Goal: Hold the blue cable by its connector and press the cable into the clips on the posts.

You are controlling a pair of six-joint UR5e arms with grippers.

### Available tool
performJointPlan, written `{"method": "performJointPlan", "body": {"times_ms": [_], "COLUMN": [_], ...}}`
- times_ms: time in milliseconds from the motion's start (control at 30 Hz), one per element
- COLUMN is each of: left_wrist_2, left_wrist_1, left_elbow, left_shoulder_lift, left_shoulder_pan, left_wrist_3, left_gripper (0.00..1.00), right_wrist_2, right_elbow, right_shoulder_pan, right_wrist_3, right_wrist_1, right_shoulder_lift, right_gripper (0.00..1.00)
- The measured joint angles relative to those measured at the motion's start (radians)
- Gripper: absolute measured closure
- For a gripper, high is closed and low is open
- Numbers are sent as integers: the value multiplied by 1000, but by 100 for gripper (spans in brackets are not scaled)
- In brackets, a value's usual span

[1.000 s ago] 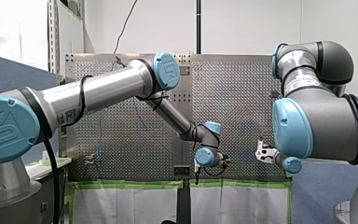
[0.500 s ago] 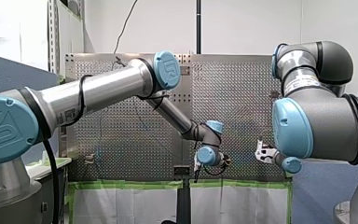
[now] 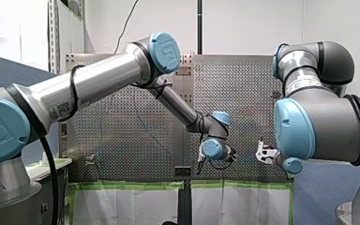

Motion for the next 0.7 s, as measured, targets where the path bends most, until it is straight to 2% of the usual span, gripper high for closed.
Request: {"method": "performJointPlan", "body": {"times_ms": [200,700], "left_wrist_2": [-25,-51], "left_wrist_1": [58,203], "left_elbow": [-59,-204], "left_shoulder_lift": [58,203], "left_shoulder_pan": [4,37], "left_wrist_3": [-15,-153], "left_gripper": [0,0], "right_wrist_2": [-3,-3], "right_elbow": [0,0], "right_shoulder_pan": [1,3], "right_wrist_3": [0,-3], "right_wrist_1": [0,11], "right_shoulder_lift": [0,0], "right_gripper": [100,100]}}
